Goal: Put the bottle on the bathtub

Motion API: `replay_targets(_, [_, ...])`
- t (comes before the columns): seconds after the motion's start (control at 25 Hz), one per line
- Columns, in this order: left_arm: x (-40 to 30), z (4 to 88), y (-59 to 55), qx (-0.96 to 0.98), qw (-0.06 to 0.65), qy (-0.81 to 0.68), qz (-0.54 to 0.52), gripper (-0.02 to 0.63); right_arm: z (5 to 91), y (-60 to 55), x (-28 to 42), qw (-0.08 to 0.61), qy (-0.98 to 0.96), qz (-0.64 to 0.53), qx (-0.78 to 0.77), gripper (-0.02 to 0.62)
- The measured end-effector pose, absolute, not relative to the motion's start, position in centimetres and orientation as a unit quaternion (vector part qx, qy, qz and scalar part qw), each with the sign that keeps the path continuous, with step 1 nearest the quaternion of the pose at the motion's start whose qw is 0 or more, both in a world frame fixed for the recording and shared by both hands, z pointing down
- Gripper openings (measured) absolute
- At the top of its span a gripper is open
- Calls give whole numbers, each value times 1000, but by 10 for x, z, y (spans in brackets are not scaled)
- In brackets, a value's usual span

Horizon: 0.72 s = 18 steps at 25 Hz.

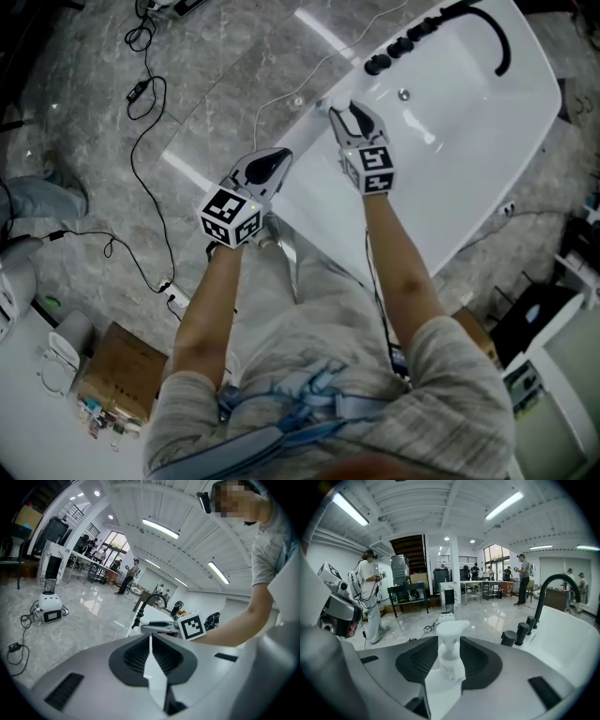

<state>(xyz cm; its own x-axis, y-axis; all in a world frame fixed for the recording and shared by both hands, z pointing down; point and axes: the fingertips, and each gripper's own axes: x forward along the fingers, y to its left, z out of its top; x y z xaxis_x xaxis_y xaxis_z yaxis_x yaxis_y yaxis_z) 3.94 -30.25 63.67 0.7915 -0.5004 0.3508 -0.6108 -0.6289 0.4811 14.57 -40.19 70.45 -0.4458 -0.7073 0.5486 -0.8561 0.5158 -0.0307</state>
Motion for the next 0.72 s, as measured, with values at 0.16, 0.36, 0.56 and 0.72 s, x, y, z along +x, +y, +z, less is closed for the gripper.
replay_targets(0.16, [40,632,-304,899,295,-310,88,5,701,-393,152,242,-830,157,477,120])
replay_targets(0.36, [44,625,-306,901,288,-312,91,5,689,-382,154,233,-831,156,481,120])
replay_targets(0.56, [49,614,-303,905,285,-303,96,5,671,-369,152,219,-832,160,484,120])
replay_targets(0.72, [51,599,-303,907,274,-304,99,5,648,-357,146,203,-836,166,482,120])
